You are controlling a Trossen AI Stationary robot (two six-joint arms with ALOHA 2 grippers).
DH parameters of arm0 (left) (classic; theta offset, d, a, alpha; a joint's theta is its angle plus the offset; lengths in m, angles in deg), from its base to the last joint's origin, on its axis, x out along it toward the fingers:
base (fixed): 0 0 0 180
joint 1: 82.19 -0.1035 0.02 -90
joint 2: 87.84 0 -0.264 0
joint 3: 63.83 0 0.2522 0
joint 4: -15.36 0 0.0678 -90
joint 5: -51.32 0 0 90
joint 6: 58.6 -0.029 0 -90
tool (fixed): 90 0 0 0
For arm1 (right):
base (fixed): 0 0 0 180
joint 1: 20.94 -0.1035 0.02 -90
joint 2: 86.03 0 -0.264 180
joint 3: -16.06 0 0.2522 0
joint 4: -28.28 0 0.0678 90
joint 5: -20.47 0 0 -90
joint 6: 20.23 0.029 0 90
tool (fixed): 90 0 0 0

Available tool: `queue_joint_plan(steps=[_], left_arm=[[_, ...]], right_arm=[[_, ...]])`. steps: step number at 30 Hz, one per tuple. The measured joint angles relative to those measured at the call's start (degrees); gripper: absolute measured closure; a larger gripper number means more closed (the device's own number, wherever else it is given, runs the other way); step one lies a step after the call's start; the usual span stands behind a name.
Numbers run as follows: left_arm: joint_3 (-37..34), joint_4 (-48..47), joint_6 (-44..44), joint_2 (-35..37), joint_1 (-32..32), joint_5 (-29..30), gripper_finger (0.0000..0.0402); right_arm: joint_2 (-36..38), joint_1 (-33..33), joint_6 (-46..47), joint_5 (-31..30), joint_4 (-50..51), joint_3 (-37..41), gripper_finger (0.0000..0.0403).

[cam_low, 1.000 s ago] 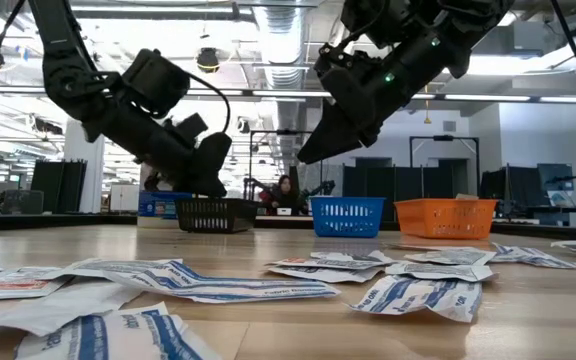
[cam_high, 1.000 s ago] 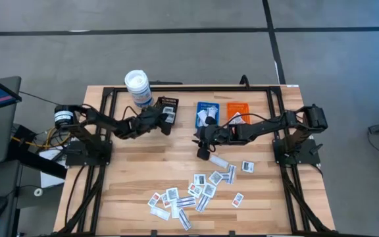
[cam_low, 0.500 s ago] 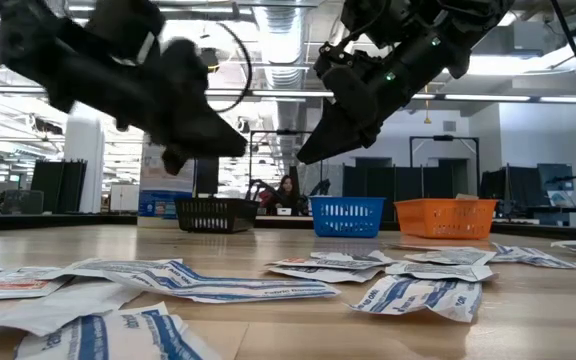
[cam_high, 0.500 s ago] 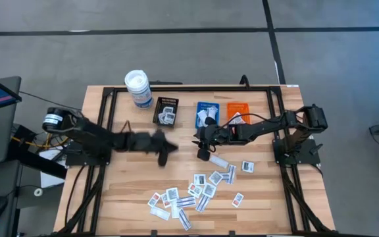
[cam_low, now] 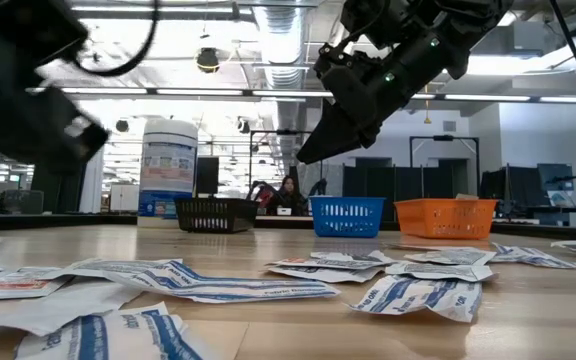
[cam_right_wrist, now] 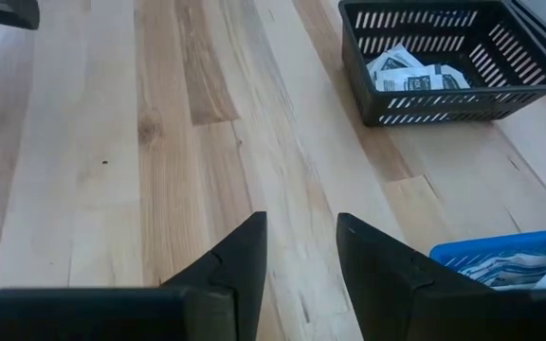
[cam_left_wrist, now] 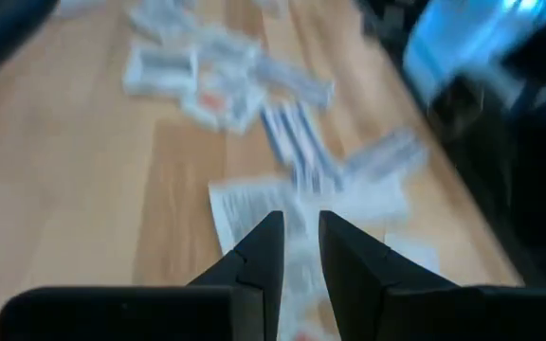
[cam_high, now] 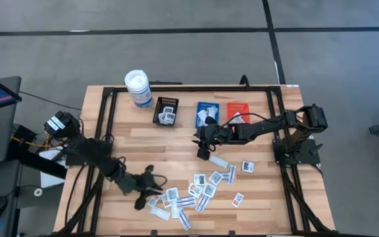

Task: Pick & Place First Aid Supplies
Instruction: Put the orange ointment pack into the orange bin

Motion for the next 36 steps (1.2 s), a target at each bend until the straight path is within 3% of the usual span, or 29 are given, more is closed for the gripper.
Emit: queue_joint_plan(steps=[6,17,27,36], left_arm=[[0.0,-8.2,5.8,-0.2,3.3,0.3,0.0332],[0.1,-6.3,8.6,-6.8,3.8,0.6,0.0331],[0.1,-7.1,5.7,-0.8,5.6,-0.2,0.0298],[0.2,-4.8,5.9,-8.6,8.7,3.4,0.0301]], right_arm=[[0.0,-0.1,0.0,0.0,0.1,0.0,0.0280],[0.0,-0.1,0.2,0.0,0.2,0.0,0.0280],[0.0,-0.1,0.2,0.0,0.2,0.0,0.0280],[0.0,-0.1,0.2,1.7,0.4,0.0,0.0280]])
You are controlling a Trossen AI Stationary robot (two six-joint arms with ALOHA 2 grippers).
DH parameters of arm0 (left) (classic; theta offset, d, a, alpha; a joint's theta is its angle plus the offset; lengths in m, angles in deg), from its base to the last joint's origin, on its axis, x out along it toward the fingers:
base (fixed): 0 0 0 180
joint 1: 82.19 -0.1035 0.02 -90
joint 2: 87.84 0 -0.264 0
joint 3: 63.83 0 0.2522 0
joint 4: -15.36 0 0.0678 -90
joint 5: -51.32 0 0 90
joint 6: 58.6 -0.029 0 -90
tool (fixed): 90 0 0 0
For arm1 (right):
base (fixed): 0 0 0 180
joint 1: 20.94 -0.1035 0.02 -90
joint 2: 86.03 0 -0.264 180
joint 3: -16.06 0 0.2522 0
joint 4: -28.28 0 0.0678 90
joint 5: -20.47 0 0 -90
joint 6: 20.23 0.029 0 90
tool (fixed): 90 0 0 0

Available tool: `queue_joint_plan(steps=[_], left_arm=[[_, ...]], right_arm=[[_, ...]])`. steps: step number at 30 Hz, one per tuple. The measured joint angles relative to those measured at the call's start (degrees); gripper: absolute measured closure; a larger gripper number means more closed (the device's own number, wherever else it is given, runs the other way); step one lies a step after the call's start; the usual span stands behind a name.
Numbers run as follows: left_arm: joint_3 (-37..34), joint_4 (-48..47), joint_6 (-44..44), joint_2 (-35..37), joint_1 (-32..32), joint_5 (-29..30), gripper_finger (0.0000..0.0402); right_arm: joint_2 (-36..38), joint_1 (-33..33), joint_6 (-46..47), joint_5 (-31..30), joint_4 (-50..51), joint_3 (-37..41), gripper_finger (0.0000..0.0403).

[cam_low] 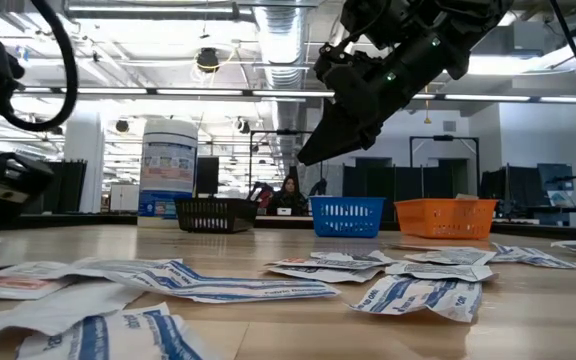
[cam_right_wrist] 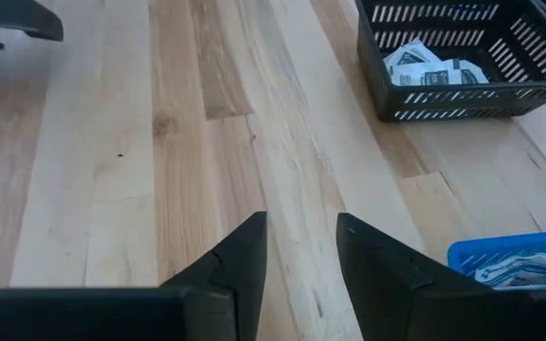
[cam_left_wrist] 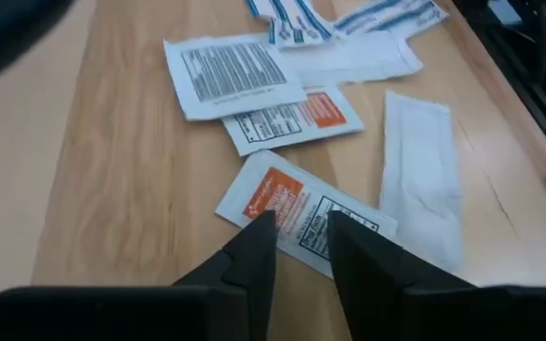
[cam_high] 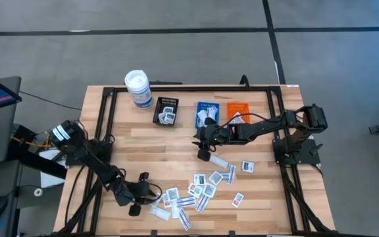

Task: Pick & Place First Aid Supplies
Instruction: Put the orange ointment pack into the orange bin

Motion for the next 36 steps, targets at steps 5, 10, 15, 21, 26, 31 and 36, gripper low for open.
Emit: queue_joint_plan(steps=[5,10,15,21,26,31,36], left_arm=[[0.2,1.0,-0.4,-3.3,-0.1,3.3,0.0306],[0.0,0.4,-5.7,-3.7,-1.0,8.6,0.0337],[0.0,0.3,-6.4,-3.7,-5.8,9.1,0.0390],[-0.2,0.8,-10.2,-3.9,-11.2,13.3,0.0396],[-0.4,5.0,-16.7,-4.1,-14.7,14.2,0.0397],[-0.3,6.5,-16.7,-4.1,-17.1,10.7,0.0391],[-0.2,7.4,-21.2,-3.0,-18.2,8.4,0.0357]], right_arm=[[0.0,0.0,0.0,0.0,0.0,0.0,0.0280],[0.0,0.0,0.0,0.0,-0.1,0.0,0.0280],[0.0,0.0,0.0,0.0,-0.2,0.0,0.0280],[0.0,0.0,0.0,1.3,-0.2,0.0,0.0280],[-0.3,-0.3,0.9,8.3,-1.1,0.0,0.0280],[-3.2,-1.2,0.9,10.0,-4.6,0.1,0.0280],[-5.9,-1.1,-0.9,10.1,-4.7,0.1,0.0280]])
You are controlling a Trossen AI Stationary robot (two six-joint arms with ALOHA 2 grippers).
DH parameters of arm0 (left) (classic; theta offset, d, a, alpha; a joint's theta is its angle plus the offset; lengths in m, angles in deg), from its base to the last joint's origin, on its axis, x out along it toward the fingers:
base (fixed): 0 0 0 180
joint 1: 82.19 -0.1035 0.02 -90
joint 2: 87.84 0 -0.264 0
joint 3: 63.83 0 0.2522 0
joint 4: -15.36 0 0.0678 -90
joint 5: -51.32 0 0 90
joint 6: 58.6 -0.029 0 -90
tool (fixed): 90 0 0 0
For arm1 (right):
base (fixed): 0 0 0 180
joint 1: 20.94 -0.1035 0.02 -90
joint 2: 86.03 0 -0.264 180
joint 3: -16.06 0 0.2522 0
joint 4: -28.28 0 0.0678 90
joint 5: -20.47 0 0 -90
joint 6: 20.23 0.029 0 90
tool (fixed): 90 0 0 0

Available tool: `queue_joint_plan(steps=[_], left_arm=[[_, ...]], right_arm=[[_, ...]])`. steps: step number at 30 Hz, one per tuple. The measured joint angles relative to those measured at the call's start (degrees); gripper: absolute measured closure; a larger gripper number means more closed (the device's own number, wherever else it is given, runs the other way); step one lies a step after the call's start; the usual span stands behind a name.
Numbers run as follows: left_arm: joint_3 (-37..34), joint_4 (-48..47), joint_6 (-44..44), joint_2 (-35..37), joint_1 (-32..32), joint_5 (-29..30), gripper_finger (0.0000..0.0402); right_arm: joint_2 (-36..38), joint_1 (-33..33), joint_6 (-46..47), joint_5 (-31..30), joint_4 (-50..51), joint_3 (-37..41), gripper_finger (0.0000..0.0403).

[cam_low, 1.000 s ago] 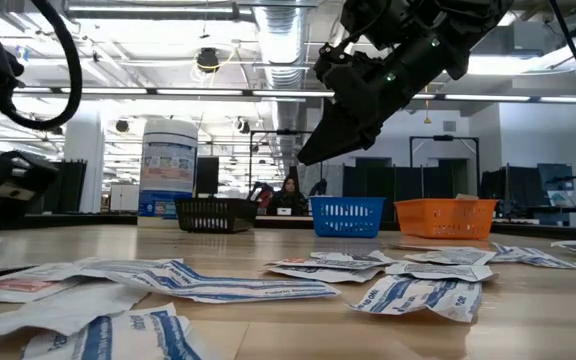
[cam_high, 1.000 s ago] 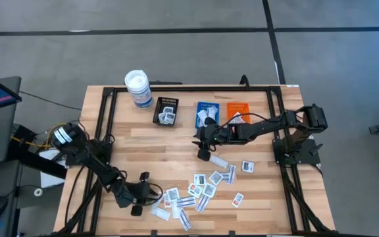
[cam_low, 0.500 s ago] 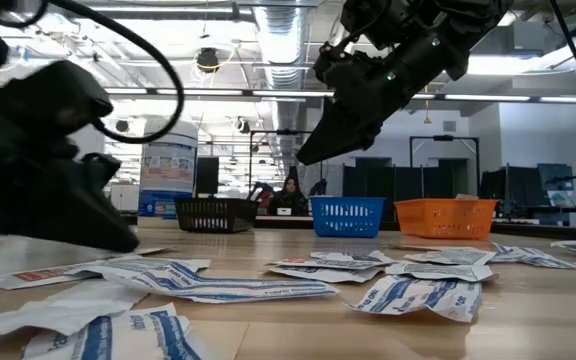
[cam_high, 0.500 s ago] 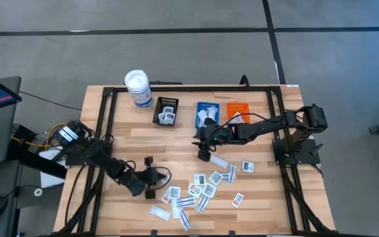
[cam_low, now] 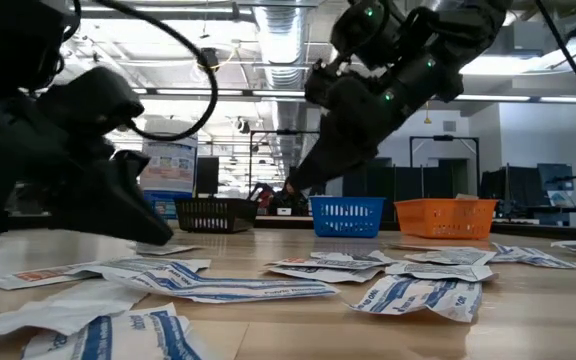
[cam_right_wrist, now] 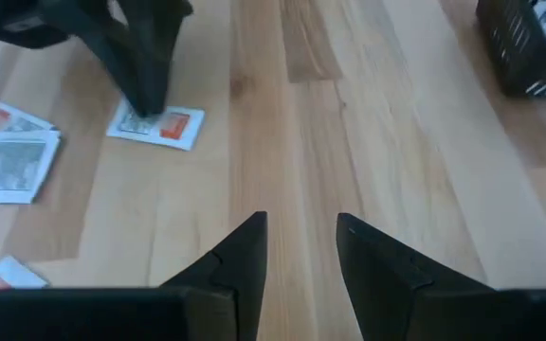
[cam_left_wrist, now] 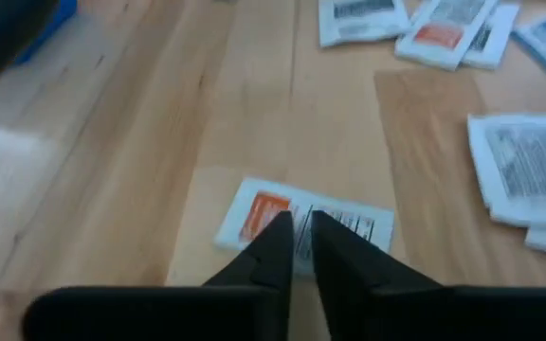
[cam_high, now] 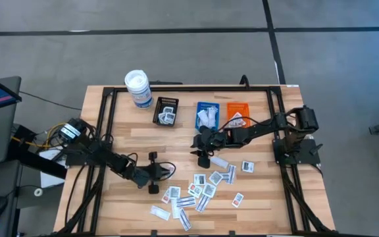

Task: Pick & Place First Aid Supplies
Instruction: Put the orange ointment pack into the orange bin

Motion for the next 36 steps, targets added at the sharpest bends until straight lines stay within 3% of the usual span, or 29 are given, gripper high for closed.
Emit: queue_joint_plan(steps=[7,10,13,19,23,33,36], left_arm=[[0.3,0.2,-4.3,4.7,-2.6,-0.8,0.0278],[0.2,-0.4,-2.4,4.4,-4.2,-5.4,0.0253],[0.2,-0.5,0.3,2.0,-4.9,-8.2,0.0239],[0.5,1.4,-0.7,-2.7,-5.7,-7.2,0.0234],[0.5,1.5,-0.6,-3.8,-6.8,-7.2,0.0258],[0.4,1.6,2.4,-3.6,-10.1,-10.9,0.0385],[0.3,2.0,2.5,-3.6,-10.4,-10.9,0.0395]], right_arm=[[0.8,0.2,-0.2,0.0,-0.2,-0.1,0.0280],[0.8,0.2,-0.2,0.0,0.0,-0.1,0.0280],[0.8,0.2,-0.2,0.0,0.1,-0.1,0.0280],[0.8,0.2,-0.2,0.0,0.1,-0.1,0.0280],[0.8,0.2,-0.2,0.0,0.0,-0.1,0.0280],[0.8,0.2,-0.2,0.0,-0.3,-0.1,0.0280],[0.8,0.2,-0.2,0.0,-0.3,-0.1,0.0280]])
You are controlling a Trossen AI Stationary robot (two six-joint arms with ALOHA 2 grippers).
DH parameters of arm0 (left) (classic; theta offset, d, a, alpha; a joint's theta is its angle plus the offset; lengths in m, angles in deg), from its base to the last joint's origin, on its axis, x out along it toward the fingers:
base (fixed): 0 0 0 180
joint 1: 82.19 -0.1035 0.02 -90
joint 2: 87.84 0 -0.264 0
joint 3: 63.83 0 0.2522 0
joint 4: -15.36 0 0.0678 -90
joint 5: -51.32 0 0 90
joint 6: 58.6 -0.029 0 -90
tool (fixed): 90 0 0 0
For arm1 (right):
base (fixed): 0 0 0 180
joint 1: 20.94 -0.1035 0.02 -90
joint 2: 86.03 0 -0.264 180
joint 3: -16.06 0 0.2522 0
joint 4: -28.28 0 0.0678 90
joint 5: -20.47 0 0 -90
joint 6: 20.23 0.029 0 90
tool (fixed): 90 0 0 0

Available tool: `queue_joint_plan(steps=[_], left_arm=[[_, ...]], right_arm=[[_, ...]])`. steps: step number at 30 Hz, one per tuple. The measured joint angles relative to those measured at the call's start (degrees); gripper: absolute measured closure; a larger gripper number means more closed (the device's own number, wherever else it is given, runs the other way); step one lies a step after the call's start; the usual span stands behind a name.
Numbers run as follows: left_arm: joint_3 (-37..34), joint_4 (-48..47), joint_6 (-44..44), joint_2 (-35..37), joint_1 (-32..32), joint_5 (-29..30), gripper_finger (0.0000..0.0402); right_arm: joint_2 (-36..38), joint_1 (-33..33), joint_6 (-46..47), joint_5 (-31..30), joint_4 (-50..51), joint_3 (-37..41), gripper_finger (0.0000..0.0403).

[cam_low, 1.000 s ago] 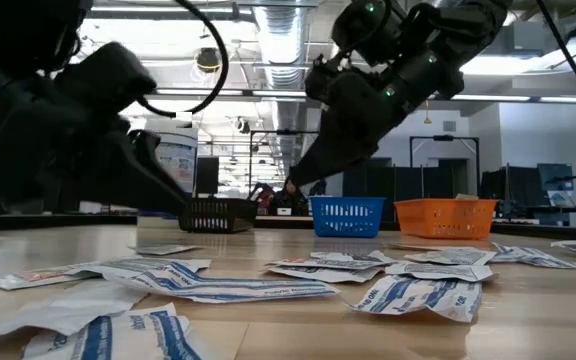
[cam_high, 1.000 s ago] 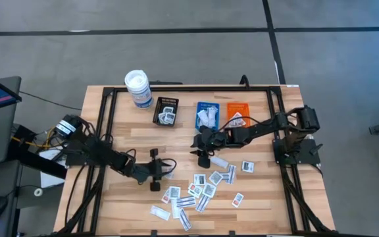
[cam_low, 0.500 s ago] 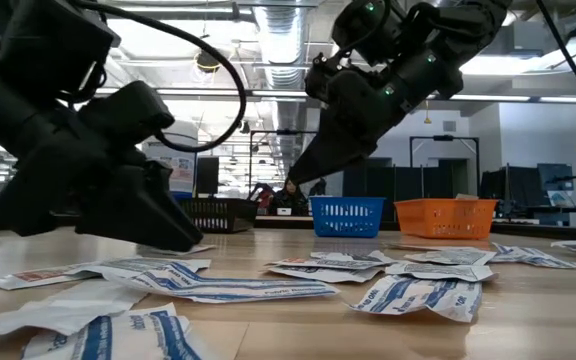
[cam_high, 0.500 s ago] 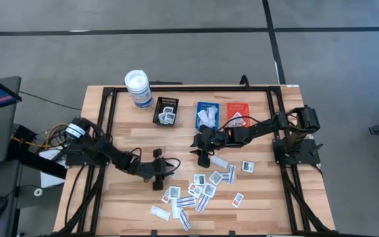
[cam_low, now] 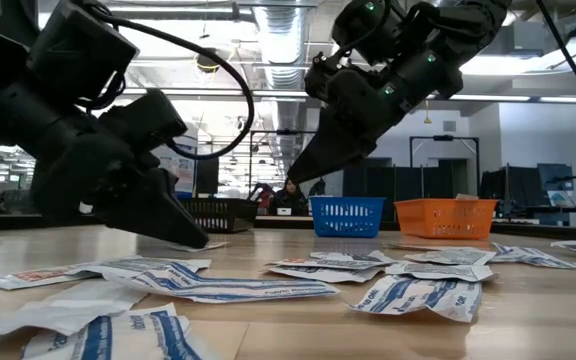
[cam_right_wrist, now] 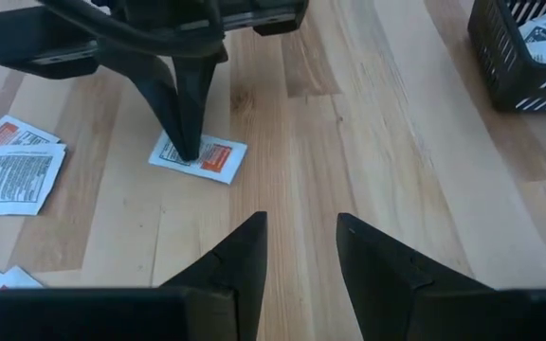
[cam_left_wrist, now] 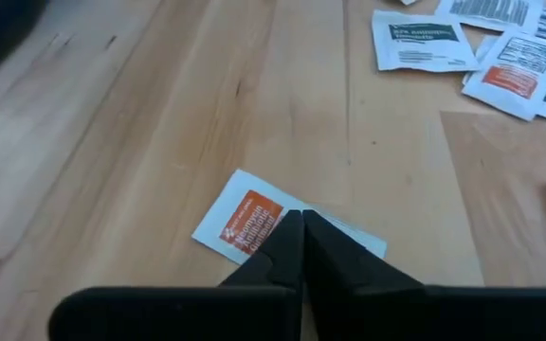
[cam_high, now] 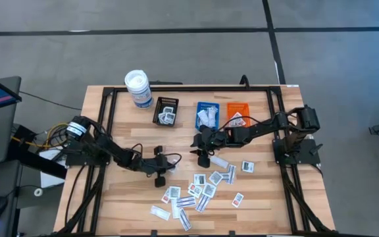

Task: Pick & Place First Aid Supplies
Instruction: Put the orange ointment pack into the orange bin

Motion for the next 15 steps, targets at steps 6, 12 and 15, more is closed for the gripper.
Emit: queue_joint_plan(steps=[6,12,15], left_arm=[[-0.2,6.6,0.1,-0.4,-0.1,0.3,0.0394],[-0.1,5.5,-1.3,4.9,-0.1,-1.7,0.0357],[0.1,2.4,-1.4,9.0,-0.5,-0.7,0.0320]], right_arm=[[0.0,0.0,0.0,0.0,0.0,0.0,0.0280],[0.0,-0.1,0.0,0.0,-0.4,0.0,0.0280],[0.0,-0.3,0.0,0.0,-0.5,0.0,0.0280]])
